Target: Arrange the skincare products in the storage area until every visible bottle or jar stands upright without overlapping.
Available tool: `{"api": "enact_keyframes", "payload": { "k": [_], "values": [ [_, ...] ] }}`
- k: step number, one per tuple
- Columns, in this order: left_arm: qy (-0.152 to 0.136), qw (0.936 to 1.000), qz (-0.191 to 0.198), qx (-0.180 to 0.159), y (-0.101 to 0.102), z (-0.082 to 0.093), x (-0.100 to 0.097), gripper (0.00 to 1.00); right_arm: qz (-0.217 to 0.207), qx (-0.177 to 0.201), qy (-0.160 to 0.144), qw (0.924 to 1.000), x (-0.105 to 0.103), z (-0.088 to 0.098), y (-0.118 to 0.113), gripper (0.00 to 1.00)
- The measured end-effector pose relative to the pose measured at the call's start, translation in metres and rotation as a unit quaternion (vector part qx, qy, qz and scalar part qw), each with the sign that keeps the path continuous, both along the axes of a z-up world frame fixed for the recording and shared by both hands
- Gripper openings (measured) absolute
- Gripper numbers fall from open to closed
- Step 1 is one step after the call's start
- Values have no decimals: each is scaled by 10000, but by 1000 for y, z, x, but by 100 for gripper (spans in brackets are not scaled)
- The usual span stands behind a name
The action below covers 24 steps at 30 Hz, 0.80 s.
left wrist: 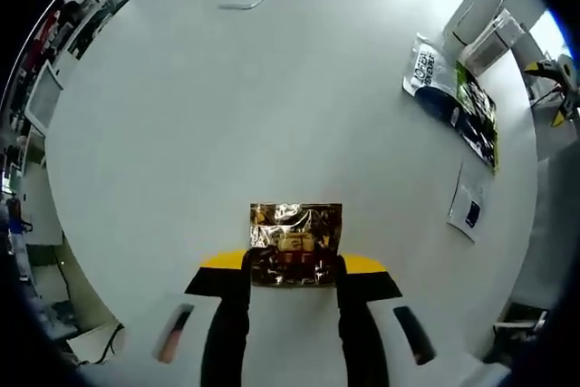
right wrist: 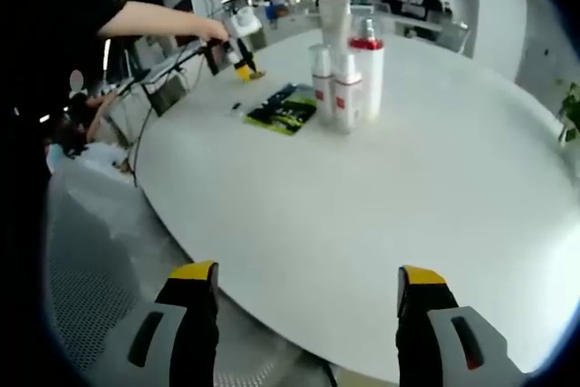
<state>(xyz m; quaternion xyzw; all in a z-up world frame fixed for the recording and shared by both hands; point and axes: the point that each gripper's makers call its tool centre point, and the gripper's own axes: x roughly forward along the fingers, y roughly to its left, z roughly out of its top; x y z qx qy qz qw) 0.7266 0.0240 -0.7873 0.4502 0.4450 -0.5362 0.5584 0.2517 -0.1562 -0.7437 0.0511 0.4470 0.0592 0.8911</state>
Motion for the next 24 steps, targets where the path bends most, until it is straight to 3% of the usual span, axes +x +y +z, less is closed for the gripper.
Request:
{"api": "enact_keyframes", "payload": {
  "k": [13,22,24],
  "values": [
    [-12,9992,-399,8,-4,6,-25,30,42,-14,-30,10000,1,1,2,85],
    [30,9939,-1098,12,-4,18,-49,30,87,-24,-45,9999,1,2,3,85],
    [-10,9902,-1394,81,-3,20,-54,30,97,-30,-58,9999,1,2,3,85]
  ]
}}
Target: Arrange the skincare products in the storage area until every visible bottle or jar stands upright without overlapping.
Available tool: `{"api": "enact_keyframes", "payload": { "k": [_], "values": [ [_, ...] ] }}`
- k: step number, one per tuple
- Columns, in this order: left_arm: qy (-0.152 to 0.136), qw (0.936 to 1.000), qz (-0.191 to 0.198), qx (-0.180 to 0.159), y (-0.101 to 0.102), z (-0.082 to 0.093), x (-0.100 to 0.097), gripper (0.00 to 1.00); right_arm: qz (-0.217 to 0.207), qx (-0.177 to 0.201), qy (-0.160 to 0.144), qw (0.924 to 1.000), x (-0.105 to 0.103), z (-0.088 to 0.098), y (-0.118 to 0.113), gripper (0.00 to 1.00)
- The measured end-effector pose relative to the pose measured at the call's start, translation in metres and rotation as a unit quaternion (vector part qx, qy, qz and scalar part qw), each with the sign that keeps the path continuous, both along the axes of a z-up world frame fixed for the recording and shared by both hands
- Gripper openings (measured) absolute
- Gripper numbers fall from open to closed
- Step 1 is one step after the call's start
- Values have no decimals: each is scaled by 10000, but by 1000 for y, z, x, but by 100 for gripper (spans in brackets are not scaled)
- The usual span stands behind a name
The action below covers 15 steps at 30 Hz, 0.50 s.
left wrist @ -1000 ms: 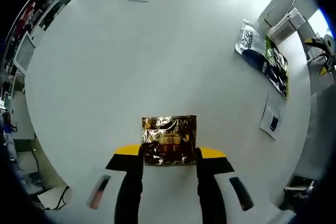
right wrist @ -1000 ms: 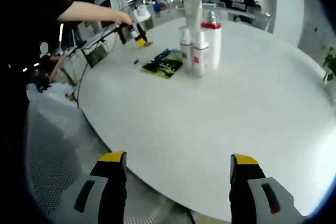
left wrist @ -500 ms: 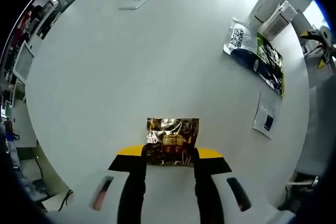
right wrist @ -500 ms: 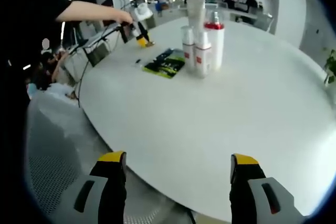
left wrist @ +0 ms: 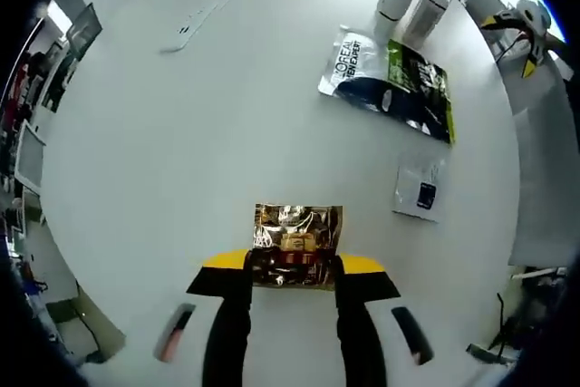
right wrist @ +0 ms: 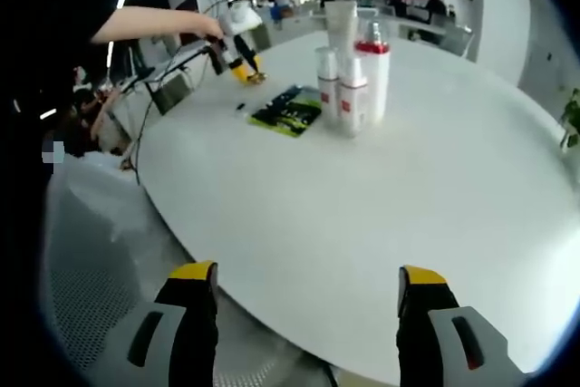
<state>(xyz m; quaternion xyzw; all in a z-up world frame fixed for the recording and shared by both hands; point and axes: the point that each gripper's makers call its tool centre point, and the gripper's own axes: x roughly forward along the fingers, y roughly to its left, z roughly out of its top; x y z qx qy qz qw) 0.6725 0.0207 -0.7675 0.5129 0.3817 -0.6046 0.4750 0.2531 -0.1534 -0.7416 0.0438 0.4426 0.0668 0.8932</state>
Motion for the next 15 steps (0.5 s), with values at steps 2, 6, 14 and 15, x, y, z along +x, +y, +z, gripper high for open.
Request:
{"api": "enact_keyframes", "payload": {
  "k": [2,6,14,15],
  "values": [
    [5,9998,-170,40,0,1,-6,30,7,-2,0,10000,0,0,0,85],
    [-70,9986,-516,66,-3,4,-15,30,13,-1,-20,10000,1,1,1,85],
    [-193,9876,-1548,153,-17,0,-28,30,-15,-2,-56,10000,1,2,0,85],
    [-196,9868,-1598,154,-19,0,-30,30,-19,1,-57,10000,1,2,0,85]
  ]
}}
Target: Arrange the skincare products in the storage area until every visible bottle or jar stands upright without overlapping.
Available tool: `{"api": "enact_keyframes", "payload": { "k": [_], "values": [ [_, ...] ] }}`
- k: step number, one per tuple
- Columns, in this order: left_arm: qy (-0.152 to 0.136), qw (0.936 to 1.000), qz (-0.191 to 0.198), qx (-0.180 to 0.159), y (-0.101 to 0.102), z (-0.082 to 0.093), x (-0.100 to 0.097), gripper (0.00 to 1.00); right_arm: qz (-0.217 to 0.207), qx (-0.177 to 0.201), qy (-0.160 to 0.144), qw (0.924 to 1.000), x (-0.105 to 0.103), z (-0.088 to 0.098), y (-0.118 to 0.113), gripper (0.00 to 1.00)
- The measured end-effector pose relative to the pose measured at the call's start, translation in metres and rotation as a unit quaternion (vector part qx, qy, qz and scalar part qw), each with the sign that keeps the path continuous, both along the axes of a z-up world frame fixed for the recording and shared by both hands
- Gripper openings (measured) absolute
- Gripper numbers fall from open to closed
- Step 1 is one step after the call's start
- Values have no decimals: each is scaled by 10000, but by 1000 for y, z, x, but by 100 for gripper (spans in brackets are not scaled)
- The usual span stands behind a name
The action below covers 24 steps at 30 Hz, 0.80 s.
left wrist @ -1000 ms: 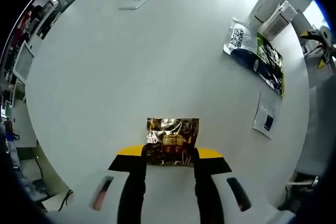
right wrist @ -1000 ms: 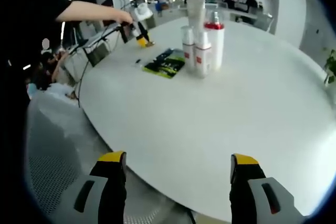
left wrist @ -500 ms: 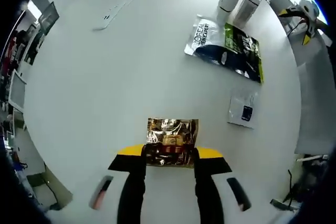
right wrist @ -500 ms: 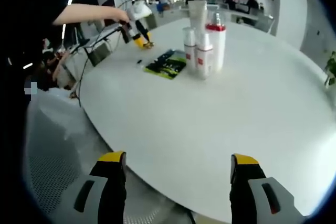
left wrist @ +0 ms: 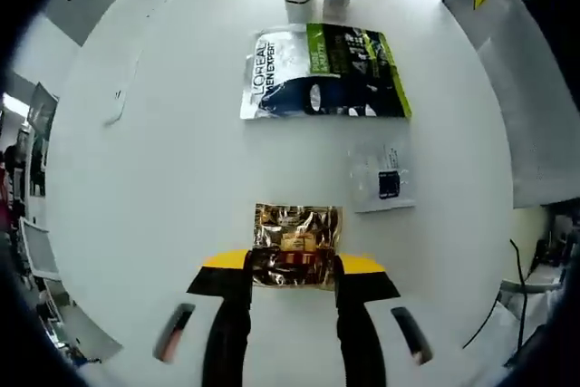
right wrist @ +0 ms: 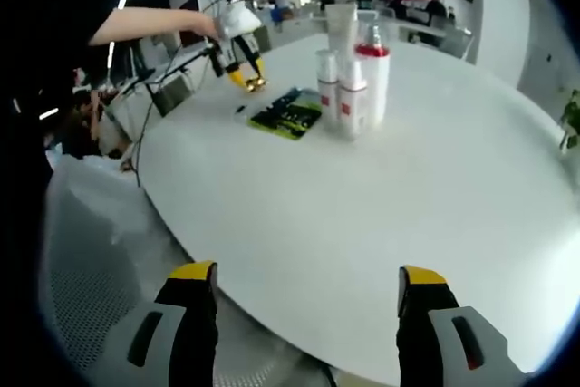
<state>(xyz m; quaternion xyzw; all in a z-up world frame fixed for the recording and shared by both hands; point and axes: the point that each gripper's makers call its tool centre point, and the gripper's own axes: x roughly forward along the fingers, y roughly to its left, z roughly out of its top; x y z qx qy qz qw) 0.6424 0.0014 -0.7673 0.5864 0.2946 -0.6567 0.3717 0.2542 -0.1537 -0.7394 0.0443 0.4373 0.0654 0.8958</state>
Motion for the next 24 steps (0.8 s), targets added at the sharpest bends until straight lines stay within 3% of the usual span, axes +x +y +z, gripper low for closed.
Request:
{"api": "enact_keyframes", "payload": {
  "k": [6,14,24],
  "values": [
    [-264,9971,-710,101,-12,1,-3,30,-26,13,-3,10000,0,0,-1,85],
    [-305,9899,-1381,83,-22,2,-11,29,-32,21,3,10000,0,0,-1,85],
    [-264,9862,-1622,195,-25,-7,-9,30,-57,32,9,10000,0,-1,-1,85]
  ]
}}
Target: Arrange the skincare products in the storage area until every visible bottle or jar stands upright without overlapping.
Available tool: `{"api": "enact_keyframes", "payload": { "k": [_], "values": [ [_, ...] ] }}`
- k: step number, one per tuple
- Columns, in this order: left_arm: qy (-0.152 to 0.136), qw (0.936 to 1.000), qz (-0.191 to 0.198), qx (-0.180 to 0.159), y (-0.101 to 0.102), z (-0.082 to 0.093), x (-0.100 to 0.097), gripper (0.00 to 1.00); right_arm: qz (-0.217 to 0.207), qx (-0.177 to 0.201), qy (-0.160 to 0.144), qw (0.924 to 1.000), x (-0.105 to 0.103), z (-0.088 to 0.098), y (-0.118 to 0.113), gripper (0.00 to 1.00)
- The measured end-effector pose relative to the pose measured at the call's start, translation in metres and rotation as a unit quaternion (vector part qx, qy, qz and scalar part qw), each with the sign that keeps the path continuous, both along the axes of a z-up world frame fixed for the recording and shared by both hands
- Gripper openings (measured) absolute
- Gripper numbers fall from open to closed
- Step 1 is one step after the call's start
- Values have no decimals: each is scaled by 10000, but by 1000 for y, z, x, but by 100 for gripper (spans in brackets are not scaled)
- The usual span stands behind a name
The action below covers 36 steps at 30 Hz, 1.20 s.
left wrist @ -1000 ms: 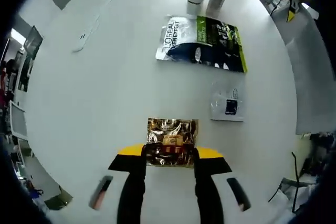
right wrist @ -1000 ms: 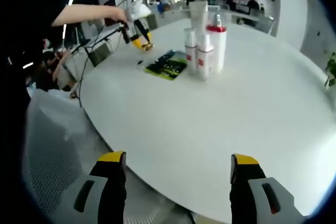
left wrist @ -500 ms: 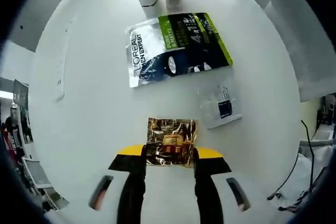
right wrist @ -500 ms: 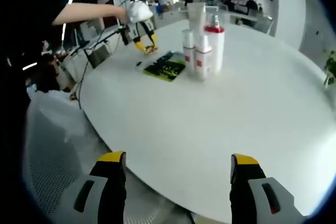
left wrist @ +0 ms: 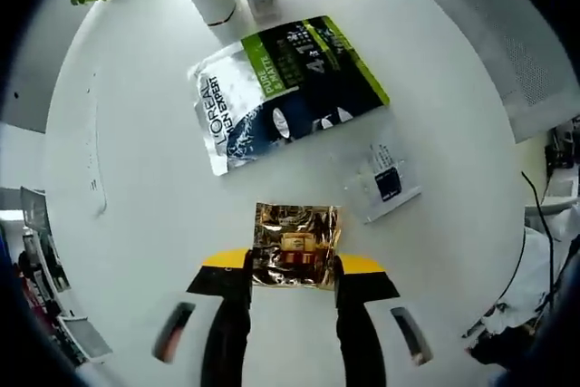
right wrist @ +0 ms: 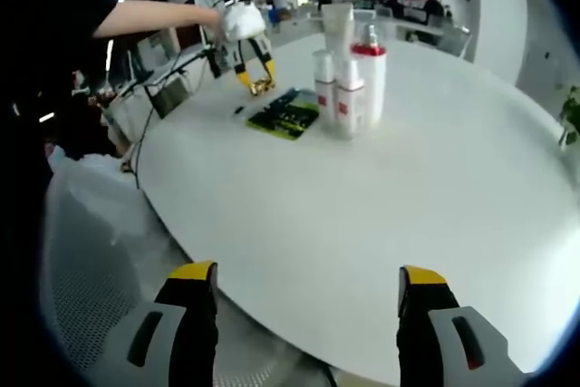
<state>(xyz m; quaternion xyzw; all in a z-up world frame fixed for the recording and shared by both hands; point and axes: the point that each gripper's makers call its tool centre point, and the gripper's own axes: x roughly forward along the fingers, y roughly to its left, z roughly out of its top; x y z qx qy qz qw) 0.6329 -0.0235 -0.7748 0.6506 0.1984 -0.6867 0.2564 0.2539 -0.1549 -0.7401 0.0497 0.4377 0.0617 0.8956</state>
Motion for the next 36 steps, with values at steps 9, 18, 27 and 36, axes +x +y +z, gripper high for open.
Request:
{"api": "enact_keyframes", "payload": {
  "k": [9,18,27,36],
  "values": [
    [157,9995,286,-11,-2,-3,1,33,-14,-2,19,10000,0,0,-1,85],
    [445,9804,1863,-463,1,8,15,47,10,0,23,10000,0,-1,0,85],
    [963,8977,4251,-642,16,-2,8,52,64,14,6,10000,0,0,2,85],
    [984,8172,5621,-806,12,-9,0,55,84,48,-2,10000,0,0,4,86]
  ]
}}
